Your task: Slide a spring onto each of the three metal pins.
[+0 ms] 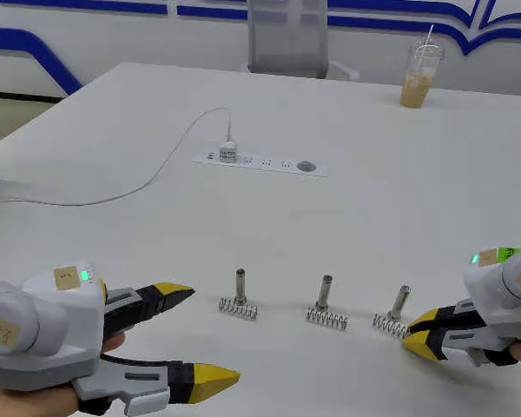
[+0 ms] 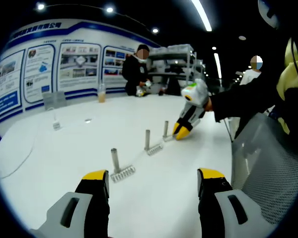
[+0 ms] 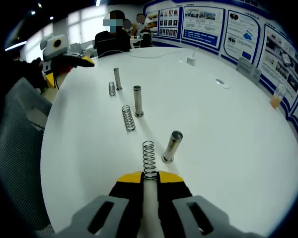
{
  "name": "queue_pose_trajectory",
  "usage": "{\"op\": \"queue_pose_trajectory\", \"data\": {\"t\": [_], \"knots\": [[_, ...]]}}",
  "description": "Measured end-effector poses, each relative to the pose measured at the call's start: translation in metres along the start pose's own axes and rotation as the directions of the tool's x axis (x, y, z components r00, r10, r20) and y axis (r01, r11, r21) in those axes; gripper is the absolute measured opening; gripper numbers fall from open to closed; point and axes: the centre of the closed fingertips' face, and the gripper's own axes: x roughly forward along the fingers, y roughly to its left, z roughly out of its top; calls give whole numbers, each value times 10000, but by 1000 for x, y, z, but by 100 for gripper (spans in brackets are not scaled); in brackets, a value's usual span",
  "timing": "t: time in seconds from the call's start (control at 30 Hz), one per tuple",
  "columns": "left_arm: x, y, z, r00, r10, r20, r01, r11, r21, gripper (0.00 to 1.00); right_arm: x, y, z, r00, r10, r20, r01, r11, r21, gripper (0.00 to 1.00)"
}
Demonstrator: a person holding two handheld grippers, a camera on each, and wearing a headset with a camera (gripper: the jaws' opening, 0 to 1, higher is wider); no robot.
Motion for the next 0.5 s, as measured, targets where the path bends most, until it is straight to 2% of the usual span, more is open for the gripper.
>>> {"op": "queue_pose_trajectory", "data": {"t": [0.33, 0.5], "knots": [[8, -12, 0, 9979, -613, -186, 618, 9978, 256, 70, -14, 13, 9, 9995, 256, 190, -256, 9997, -13, 11], [14, -19, 0, 9939, -1038, -359, 1055, 9932, 500, 66, -18, 24, 18, 9985, 521, 141, -514, 9977, -438, 11]]}}
